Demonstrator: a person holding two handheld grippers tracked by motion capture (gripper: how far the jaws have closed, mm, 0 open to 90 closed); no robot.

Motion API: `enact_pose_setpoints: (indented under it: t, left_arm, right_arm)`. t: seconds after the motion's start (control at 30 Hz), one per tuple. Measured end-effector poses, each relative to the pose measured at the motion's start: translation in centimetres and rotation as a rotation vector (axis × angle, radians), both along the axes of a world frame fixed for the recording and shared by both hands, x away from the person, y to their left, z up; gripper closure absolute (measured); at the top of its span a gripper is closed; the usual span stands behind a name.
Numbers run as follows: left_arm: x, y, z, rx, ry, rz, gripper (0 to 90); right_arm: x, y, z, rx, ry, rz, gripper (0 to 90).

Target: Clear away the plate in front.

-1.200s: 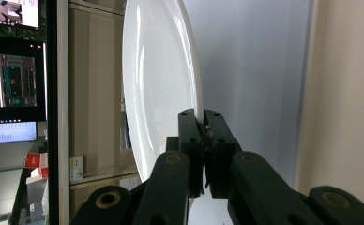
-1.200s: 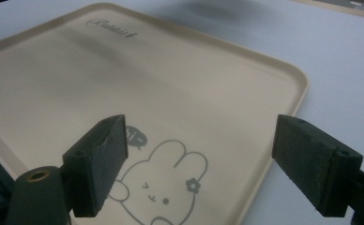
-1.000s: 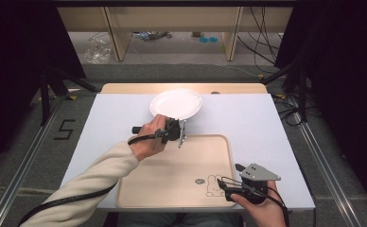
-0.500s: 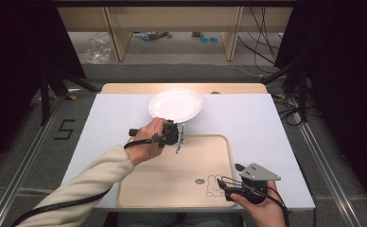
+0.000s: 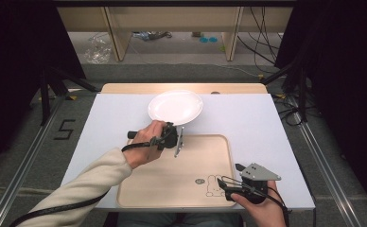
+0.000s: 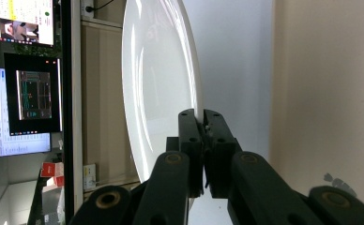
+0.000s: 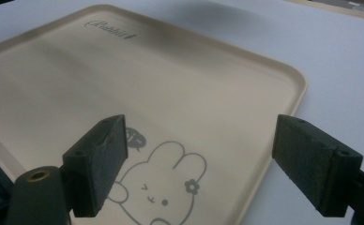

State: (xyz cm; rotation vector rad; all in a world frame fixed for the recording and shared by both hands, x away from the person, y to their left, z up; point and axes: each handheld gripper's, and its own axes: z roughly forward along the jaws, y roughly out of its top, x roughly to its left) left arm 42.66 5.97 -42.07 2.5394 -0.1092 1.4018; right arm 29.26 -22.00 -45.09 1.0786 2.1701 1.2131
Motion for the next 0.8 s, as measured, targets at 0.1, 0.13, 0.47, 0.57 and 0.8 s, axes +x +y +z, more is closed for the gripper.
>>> enact_pose_setpoints:
  t: [0.1,0.13,0.47,0.57,0.8]
  left_arm:
    - [-0.4,0.1,0.0,0.004,0.001,-0.003,87.1]
    - [-0.5,0.2,0.0,0.000,0.004,-0.003,87.1]
    - [-2.0,0.4,0.4,0.000,-0.006,-0.022,87.1]
    - [-2.2,0.4,0.4,0.003,-0.001,-0.022,87.1]
    - [-2.8,0.5,0.2,0.009,0.002,-0.032,87.0]
  right_arm:
    - [0.0,0.0,0.0,0.000,-0.006,-0.003,19.5]
    - [0.0,0.0,0.0,0.000,-0.006,-0.003,19.5]
    - [0.0,0.0,0.0,0.000,-0.005,-0.003,19.5]
    - [-0.1,-0.1,0.1,-0.008,0.000,-0.006,19.5]
    - [0.0,0.0,0.1,0.000,0.008,-0.003,19.5]
